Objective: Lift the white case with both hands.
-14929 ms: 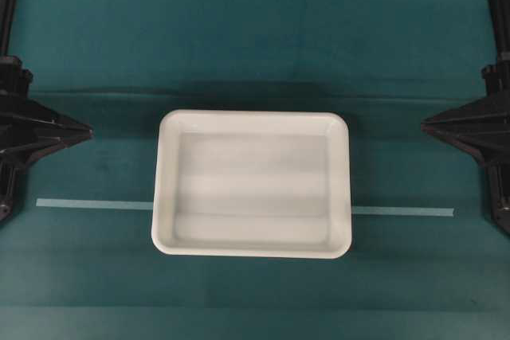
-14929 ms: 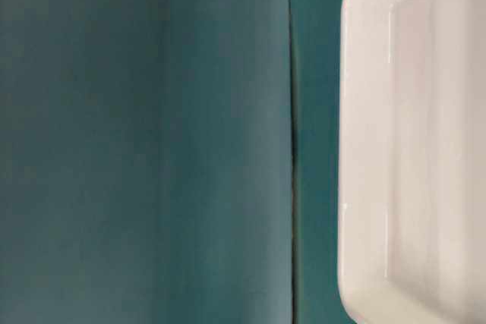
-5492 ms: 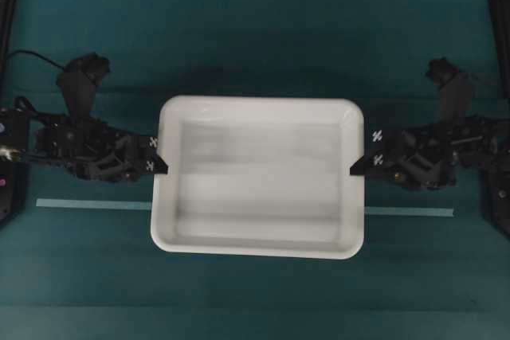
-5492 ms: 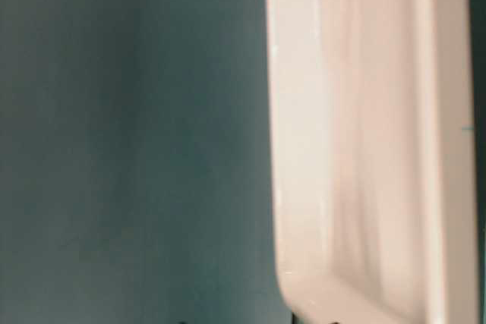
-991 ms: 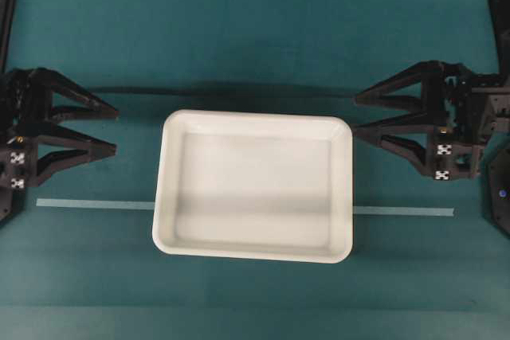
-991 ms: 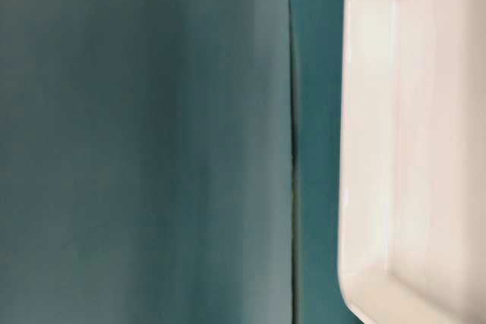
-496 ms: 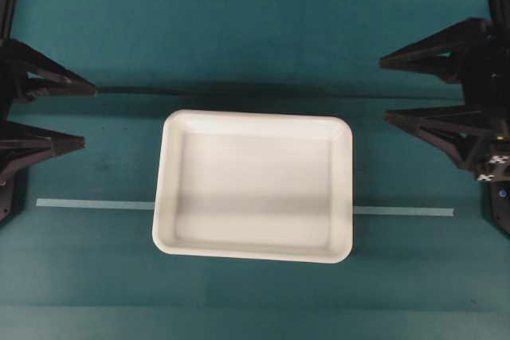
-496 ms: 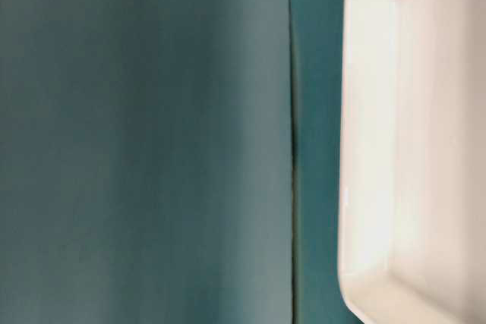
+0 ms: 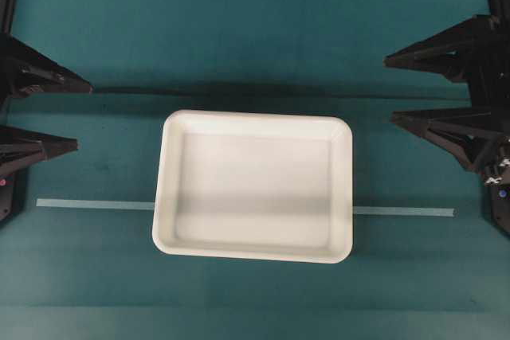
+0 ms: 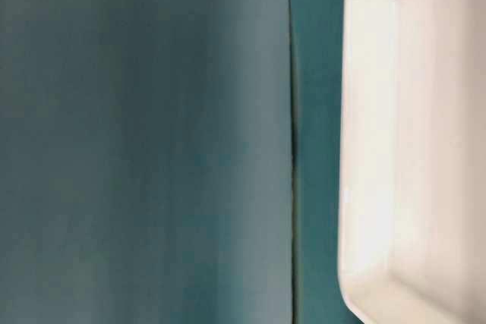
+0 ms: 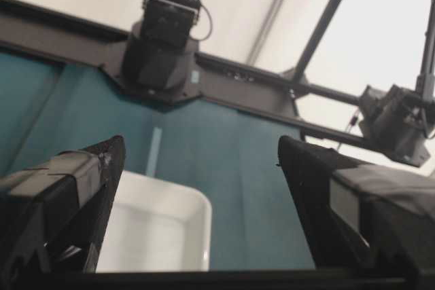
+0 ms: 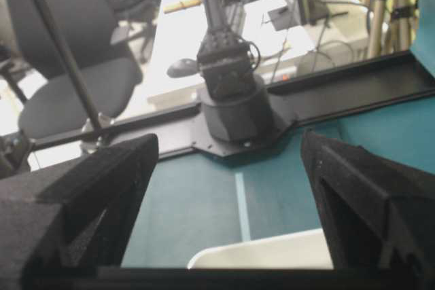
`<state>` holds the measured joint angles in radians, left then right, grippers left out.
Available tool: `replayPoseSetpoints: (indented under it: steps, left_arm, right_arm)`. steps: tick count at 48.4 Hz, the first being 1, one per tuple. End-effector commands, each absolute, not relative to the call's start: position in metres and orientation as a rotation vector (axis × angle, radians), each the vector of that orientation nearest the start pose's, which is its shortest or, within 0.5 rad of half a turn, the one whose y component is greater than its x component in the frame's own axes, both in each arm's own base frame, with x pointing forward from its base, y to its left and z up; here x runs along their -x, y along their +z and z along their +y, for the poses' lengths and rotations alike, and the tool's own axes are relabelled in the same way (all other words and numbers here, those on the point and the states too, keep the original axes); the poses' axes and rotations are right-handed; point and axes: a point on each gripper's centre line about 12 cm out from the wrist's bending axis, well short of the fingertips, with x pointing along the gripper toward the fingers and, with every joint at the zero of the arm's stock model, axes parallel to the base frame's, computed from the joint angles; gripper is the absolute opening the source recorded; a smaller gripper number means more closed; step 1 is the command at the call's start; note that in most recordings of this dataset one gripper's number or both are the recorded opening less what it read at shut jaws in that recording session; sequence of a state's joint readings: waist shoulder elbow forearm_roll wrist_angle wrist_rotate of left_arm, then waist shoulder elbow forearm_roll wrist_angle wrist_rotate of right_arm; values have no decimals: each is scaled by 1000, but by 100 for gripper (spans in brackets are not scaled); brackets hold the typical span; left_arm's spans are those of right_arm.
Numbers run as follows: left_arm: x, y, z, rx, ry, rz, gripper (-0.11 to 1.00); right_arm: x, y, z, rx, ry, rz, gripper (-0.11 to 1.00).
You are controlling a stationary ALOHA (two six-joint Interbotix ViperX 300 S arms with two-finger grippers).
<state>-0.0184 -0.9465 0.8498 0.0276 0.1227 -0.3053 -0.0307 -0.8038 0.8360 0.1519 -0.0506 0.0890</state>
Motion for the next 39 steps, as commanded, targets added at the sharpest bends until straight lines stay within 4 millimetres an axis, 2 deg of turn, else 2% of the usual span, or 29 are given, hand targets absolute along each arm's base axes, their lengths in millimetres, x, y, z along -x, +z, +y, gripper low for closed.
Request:
replayPoseSetpoints:
  steps: [1,18,39]
  left_arm:
    - [-214,382,-4,273,-15,21,96]
    - [-214,377,-4,214,-14,39,96]
    - [-213,369,-7,205,-25,55,96]
  right_arm:
    - [-250,368,-8,-237,-35,-8,90]
    - [-254,354,-4,-233,-25,32,90]
    - [-256,349,-3,-227,-23,40,90]
